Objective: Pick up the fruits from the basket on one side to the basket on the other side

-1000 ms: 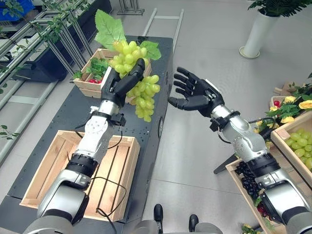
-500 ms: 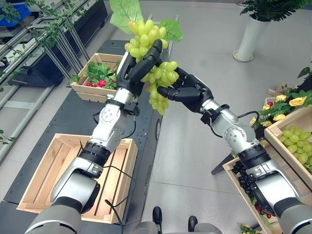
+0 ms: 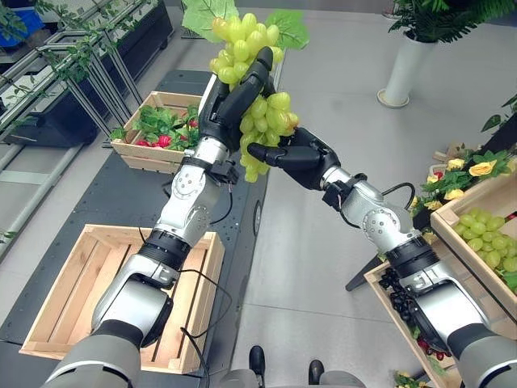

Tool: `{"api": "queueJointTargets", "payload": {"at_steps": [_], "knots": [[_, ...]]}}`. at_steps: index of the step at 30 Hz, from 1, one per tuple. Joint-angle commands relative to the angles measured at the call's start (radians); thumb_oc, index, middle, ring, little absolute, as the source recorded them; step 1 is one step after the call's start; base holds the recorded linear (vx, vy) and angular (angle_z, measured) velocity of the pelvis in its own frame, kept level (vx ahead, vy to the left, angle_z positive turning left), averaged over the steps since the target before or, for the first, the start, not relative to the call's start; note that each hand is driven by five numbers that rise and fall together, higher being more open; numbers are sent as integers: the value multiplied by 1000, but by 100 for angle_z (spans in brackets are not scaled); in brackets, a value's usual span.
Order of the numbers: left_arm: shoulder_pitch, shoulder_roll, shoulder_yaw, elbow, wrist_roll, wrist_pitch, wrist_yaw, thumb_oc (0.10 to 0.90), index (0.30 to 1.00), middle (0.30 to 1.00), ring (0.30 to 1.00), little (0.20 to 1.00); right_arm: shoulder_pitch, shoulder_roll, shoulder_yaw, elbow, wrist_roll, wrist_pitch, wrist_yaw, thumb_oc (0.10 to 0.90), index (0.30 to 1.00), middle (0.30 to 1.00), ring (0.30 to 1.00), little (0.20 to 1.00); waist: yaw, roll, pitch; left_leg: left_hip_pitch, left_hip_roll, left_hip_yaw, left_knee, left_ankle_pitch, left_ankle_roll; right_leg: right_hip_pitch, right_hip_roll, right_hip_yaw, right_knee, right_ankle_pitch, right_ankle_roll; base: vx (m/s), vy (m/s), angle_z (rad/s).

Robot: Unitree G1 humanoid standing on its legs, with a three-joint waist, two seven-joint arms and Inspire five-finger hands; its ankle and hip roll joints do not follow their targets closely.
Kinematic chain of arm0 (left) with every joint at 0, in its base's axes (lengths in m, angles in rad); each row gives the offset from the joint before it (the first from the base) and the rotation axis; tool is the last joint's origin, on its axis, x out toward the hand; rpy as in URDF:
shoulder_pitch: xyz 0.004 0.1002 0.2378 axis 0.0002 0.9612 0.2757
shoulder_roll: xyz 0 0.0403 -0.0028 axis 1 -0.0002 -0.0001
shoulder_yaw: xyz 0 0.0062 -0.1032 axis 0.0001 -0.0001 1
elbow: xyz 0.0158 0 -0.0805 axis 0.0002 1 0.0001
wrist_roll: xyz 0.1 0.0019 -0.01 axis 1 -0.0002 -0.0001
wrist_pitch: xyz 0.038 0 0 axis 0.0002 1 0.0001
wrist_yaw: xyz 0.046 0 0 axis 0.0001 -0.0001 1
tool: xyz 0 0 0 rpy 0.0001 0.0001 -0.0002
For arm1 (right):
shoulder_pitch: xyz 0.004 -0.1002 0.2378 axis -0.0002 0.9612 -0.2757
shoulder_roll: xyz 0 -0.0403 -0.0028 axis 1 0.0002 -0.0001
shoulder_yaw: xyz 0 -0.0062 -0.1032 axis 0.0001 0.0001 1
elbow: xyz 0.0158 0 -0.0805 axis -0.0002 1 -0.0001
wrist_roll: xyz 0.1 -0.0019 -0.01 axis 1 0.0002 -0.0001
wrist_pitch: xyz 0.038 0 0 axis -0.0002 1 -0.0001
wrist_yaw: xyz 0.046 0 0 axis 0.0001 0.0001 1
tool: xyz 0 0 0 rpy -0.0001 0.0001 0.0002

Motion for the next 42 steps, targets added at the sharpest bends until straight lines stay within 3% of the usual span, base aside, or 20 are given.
{"api": "queueJointTargets", "payload": {"at_steps": [1, 9, 16, 17, 18, 19, 33, 34, 35, 36, 37, 42], "knots": [[-186, -58, -44, 65, -22, -49, -46, 400, 300, 300, 300, 300, -84, 97, 9, 5, 84, -99, 42, 800, 900, 900, 900, 900, -16, 16, -221, 34, -32, 1, 2, -156, -18, -84, 50, 32, 1, 31, -35, 0, 0, 0], [-169, -61, -66, 108, -19, 18, -102, 400, 300, 300, 300, 300, -110, 103, -8, 3, 84, -170, 20, 800, 900, 900, 900, 900, -13, 18, -218, 37, -32, 3, 1, -155, -15, -85, 48, 30, 1, 37, -31, 0, 0, 0], [-169, -75, -83, 146, -14, 27, -138, 400, 300, 300, 300, 300, -132, 103, -29, 55, 113, -233, 39, 800, 900, 900, 900, 900, -11, 22, -220, 38, -33, 3, 1, -158, -13, -85, 47, 31, 1, 38, -30, 0, 0, 0], [-168, -75, -83, 148, -15, 27, -140, 400, 300, 300, 300, 300, -133, 103, -31, 58, 115, -237, 40, 775, 862, 862, 862, 862, -11, 22, -220, 39, -33, 2, 1, -158, -13, -85, 47, 31, 1, 38, -30, 0, 0, 0], [-166, -78, -80, 148, -15, 29, -141, 400, 300, 300, 300, 300, -136, 103, -37, 61, 118, -246, 41, 493, 439, 439, 439, 439, -11, 24, -220, 40, -33, 1, 1, -160, -12, -84, 47, 32, 1, 37, -30, 0, 0, 0], [-165, -78, -79, 149, -15, 29, -140, 400, 300, 300, 300, 300, -136, 104, -41, 65, 123, -257, 47, 400, 300, 300, 300, 300, -10, 25, -220, 41, -33, 1, 1, -160, -12, -84, 47, 32, 1, 37, -30, 0, 0, 0], [-162, -90, -54, 148, 10, 30, -43, 400, 300, 300, 300, 300, -139, 102, -76, 75, 138, -303, 53, 400, 300, 300, 300, 300, -16, 31, -219, 44, -30, -2, 1, -164, -14, -82, 47, 38, 1, 38, -29, 0, 0, 0], [-162, -90, -54, 148, 11, 30, -39, 449, 373, 373, 373, 373, -139, 101, -76, 74, 138, -304, 52, 400, 300, 300, 300, 300, -16, 31, -219, 44, -30, -2, 1, -164, -14, -82, 47, 38, 1, 38, -29, 0, 0, 0], [-163, -92, -51, 151, 15, 33, -23, 582, 573, 573, 573, 573, -142, 101, -79, 78, 139, -308, 50, 400, 300, 300, 300, 300, -16, 31, -219, 44, -30, -2, 1, -164, -14, -82, 48, 39, 1, 37, -29, 0, 0, 0], [-163, -92, -50, 151, 15, 34, -23, 654, 681, 681, 681, 681, -143, 101, -79, 79, 139, -308, 50, 400, 300, 300, 300, 300, -16, 31, -219, 44, -30, -2, 1, -164, -14, -82, 48, 39, 1, 37, -29, 0, 0, 0], [-162, -96, -45, 152, 27, 38, -8, 800, 900, 900, 900, 900, -147, 104, -83, 83, 131, -310, 41, 400, 300, 300, 300, 300, -16, 31, -218, 43, -30, -4, 1, -164, -14, -83, 48, 40, 1, 38, -30, 0, 0, 0], [-157, -104, -26, 161, 52, 39, 69, 800, 900, 900, 900, 900, -149, 96, -93, 87, 127, -304, 26, 400, 300, 300, 300, 300, -19, 28, -217, 48, -28, -4, 1, -166, -14, -80, 50, 42, 1, 37, -30, 0, 0, 0]]}}
